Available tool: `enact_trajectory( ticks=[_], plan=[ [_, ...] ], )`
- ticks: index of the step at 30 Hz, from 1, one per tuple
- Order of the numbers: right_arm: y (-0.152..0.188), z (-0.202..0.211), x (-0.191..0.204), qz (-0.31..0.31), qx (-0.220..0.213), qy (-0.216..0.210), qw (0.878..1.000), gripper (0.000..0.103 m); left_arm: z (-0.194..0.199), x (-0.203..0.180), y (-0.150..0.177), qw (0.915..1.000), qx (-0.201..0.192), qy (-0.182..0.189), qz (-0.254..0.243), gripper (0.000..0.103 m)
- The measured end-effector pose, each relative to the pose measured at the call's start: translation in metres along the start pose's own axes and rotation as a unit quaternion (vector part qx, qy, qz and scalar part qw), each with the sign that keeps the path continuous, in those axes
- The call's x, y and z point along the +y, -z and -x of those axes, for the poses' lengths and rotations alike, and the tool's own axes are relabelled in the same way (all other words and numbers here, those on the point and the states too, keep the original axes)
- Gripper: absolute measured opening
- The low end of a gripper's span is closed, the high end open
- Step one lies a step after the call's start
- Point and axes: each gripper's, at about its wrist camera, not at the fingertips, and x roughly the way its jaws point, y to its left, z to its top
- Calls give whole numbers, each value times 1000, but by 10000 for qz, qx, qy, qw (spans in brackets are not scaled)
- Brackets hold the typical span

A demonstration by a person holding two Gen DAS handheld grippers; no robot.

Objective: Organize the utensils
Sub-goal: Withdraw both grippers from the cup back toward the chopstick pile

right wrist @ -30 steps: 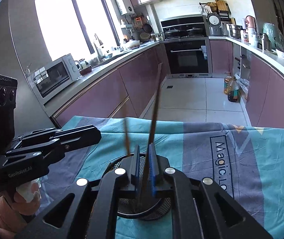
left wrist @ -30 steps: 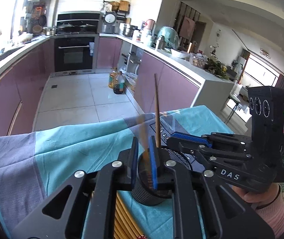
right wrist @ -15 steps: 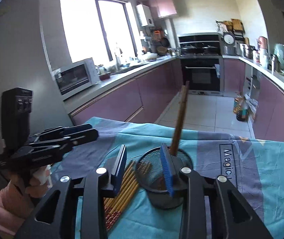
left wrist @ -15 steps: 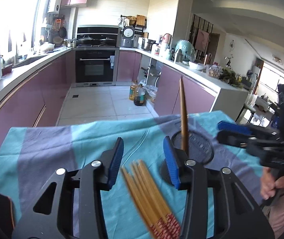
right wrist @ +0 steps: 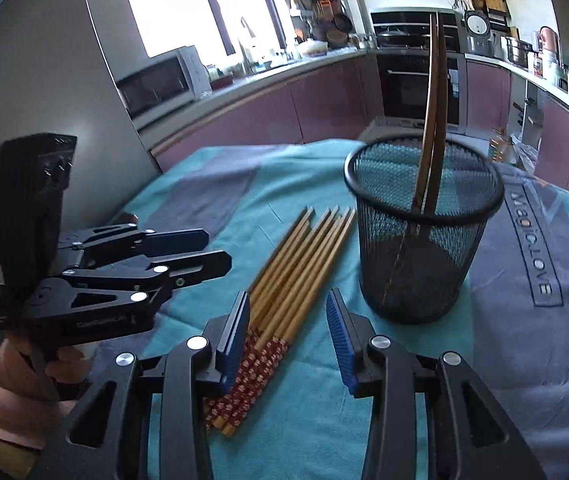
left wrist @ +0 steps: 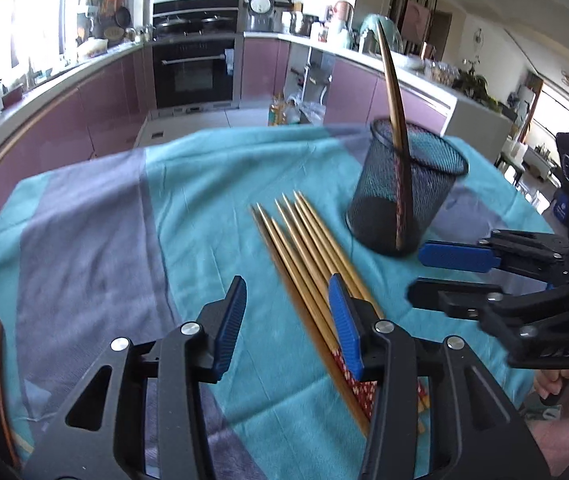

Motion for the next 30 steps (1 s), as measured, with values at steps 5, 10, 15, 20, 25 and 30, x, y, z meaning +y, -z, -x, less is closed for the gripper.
enact_trajectory(
  ticks=[5, 10, 15, 20, 25, 30],
  plan=[
    [6, -14, -5, -132, 202, 91, 9997, 38, -17, 0, 10, 9997, 248, 45, 7, 42],
    [12, -19, -4, -163, 236, 162, 9995, 38, -23, -4, 13, 9994, 337, 32, 4, 42],
    [13, -24, -1, -138, 265, 254, 9992, 38, -31, -2, 13, 9988, 484, -48, -3, 42],
    [12, -28, 1, -105, 303, 398, 9987, 38, -36, -2, 14, 9986, 522, -106, -7, 42],
    [14, -30, -1, -127, 330, 430, 9984, 36, -38, 2, 14, 9983, 568, -144, 48, 42],
    [15, -28, -4, -129, 357, 501, 9980, 35, -38, 1, 15, 9983, 565, -170, -1, 42]
  ],
)
